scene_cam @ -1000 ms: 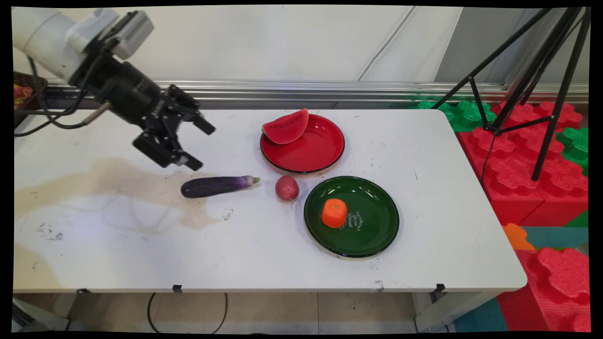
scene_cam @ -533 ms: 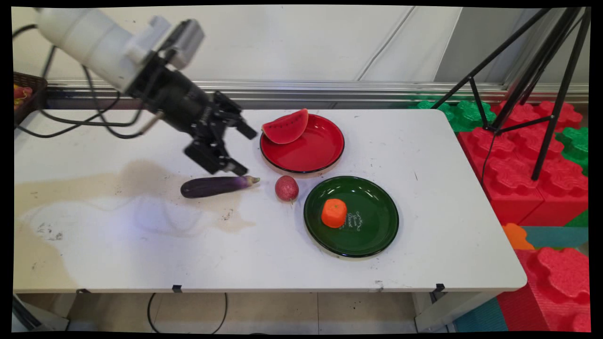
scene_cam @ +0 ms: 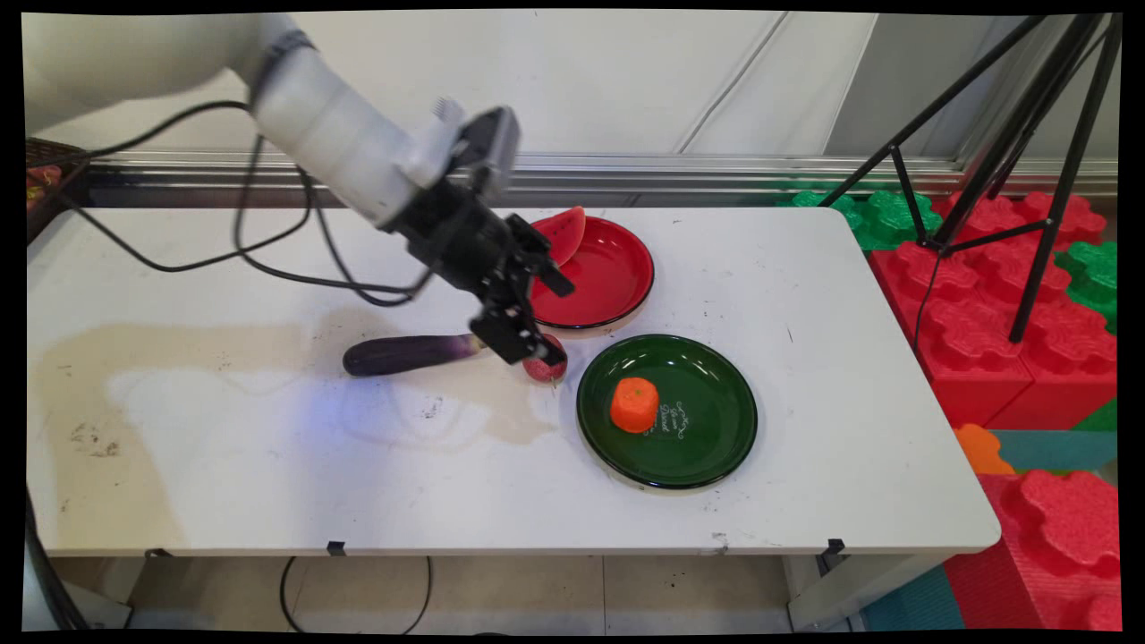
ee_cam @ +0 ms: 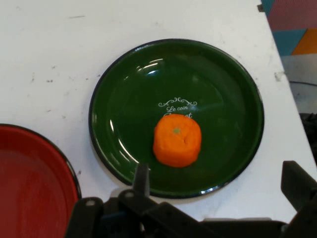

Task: Pick up the mandarin from the green plate

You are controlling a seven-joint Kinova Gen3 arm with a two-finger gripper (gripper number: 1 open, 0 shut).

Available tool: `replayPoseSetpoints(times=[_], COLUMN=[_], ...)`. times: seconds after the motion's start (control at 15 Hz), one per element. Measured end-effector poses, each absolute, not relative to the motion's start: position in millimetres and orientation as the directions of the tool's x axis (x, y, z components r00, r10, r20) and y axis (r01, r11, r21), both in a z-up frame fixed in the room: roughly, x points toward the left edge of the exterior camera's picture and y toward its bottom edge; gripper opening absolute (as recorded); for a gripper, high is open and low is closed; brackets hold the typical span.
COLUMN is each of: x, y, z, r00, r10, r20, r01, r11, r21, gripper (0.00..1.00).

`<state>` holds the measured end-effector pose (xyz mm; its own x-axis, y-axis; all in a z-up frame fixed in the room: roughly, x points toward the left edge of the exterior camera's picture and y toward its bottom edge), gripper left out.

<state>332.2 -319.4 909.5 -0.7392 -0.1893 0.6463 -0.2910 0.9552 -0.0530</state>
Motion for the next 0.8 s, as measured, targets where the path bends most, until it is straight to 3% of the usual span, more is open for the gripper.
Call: replayPoseSetpoints(times=[0.8], x=[267.5], y=[-357.2], z=[843.5], r00=[-0.808], r10=[-0.198], r20=[0.555], r01=[-0.277], r11=[0.959], r21=[-0.061], gripper=[1.0])
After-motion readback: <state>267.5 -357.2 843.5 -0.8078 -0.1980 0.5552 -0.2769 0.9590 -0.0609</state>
